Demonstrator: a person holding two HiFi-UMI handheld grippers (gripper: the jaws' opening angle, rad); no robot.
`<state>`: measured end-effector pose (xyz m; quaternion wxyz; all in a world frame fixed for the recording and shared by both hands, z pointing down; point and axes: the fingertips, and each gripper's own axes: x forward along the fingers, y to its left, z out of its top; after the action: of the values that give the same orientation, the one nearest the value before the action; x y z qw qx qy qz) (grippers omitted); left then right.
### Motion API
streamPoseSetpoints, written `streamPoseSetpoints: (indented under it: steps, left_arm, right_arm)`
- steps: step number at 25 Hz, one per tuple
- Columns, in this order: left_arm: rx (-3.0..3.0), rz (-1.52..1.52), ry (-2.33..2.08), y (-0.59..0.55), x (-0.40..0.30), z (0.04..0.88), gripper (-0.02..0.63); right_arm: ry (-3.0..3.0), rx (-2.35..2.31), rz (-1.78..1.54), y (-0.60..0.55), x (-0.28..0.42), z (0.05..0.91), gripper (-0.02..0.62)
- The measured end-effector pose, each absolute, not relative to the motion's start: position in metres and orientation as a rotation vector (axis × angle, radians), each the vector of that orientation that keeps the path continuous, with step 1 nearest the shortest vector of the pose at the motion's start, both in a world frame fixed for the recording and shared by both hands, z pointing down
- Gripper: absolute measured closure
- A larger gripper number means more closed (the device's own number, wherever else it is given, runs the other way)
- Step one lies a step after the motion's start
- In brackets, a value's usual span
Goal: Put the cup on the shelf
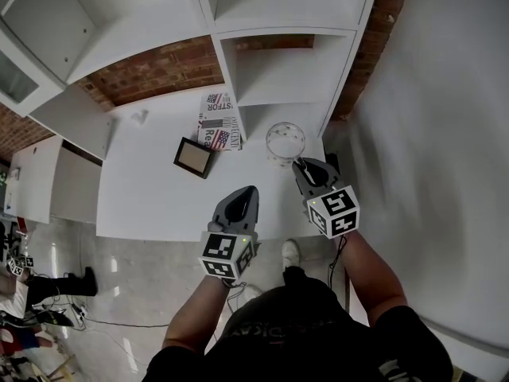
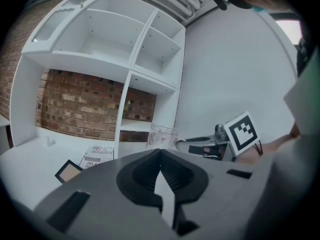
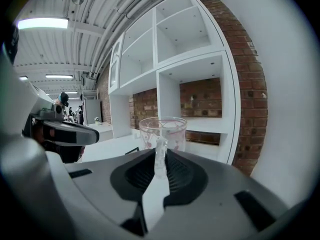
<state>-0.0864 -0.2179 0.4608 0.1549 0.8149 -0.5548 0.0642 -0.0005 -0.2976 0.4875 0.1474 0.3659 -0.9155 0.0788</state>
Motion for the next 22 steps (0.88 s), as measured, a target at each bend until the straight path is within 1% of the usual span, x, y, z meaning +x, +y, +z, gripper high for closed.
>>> streamPoseSetpoints:
  steps: [11, 22]
  left_arm:
    - [2.307, 0.190, -1.598, -0.284, -0.072, 0.505, 0.601]
    - [2.308, 0.230, -1.634, -0.335, -0.066, 0.542, 0.601]
  right_arm:
    - [-2.584, 1.054, 0.265, -0.366, 0.010, 0.540, 0.554]
    - [-2.543, 1.023, 0.285, -0.423, 0.001, 0.604, 0.555]
